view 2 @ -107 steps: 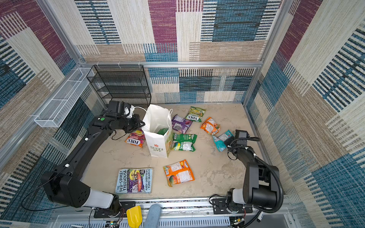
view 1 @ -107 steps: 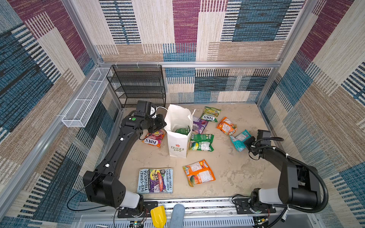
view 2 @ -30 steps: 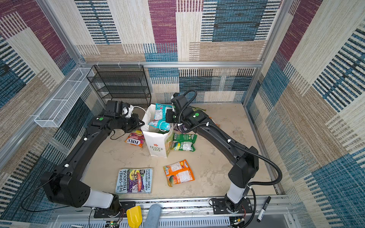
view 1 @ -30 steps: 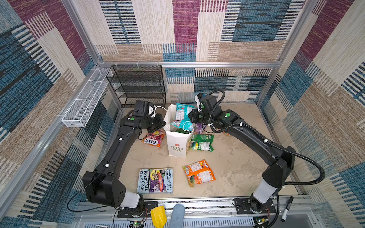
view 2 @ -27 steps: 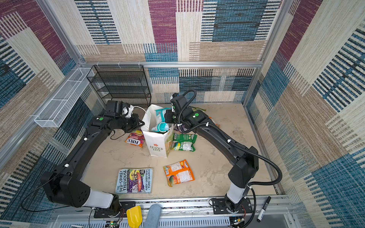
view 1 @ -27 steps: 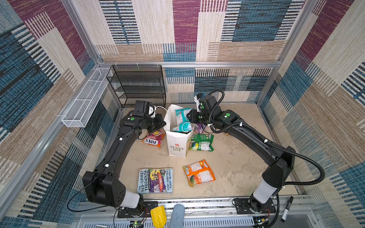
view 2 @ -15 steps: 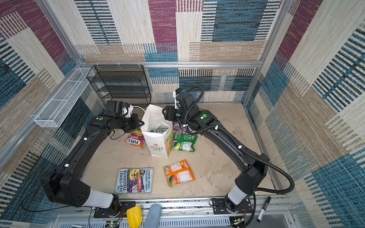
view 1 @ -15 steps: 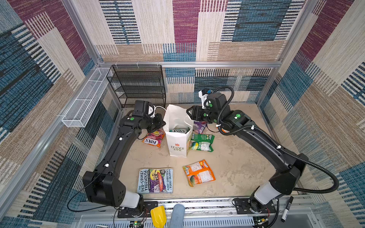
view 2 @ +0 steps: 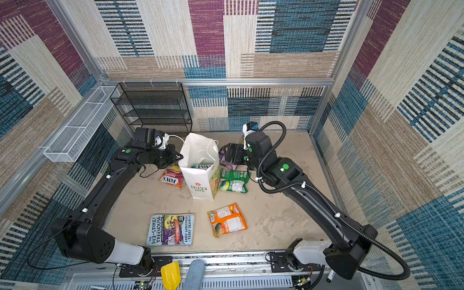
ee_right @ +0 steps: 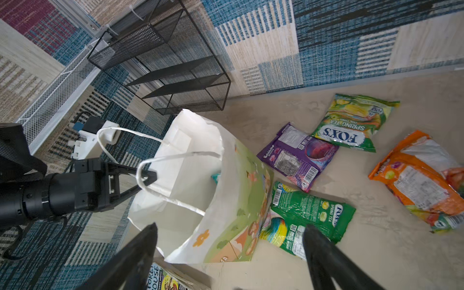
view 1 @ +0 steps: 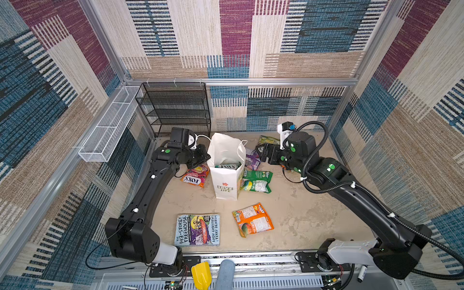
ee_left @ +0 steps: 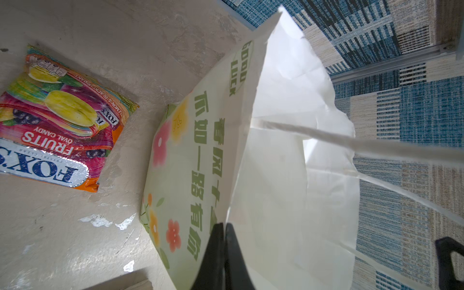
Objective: Place the snacks into the paper bag
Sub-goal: 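Move the right gripper to the orange packet nearer the robot and grasp it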
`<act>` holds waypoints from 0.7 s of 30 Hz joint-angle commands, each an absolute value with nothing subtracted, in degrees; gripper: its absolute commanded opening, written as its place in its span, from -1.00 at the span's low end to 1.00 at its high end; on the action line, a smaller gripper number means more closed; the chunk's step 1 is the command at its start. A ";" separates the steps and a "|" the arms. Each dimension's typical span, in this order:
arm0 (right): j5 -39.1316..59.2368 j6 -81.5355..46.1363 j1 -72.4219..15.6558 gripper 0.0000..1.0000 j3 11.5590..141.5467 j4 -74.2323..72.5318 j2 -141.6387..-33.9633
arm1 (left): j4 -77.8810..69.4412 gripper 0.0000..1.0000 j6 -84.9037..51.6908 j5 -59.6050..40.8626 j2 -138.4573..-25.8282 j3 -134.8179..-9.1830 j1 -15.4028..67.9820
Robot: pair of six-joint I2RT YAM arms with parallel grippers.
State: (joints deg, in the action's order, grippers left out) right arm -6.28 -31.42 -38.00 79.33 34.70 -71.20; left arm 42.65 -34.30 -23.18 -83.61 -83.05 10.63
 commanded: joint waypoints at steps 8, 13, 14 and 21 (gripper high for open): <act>2.27 -30.96 -36.30 0.70 58.23 32.29 -65.87 | 42.19 -1.00 -34.94 -24.17 -83.58 -82.96 10.70; 7.90 -30.17 -36.30 0.58 49.80 29.15 -68.85 | 42.13 -1.00 -34.97 -24.30 -83.74 -83.06 10.65; 8.58 -30.16 -36.30 0.57 48.15 27.96 -69.40 | 42.18 -1.00 -34.98 -24.19 -83.75 -82.92 10.68; 13.54 -28.14 -36.38 0.41 43.28 21.53 -78.63 | 42.19 -1.00 -34.79 -23.91 -83.83 -83.05 10.71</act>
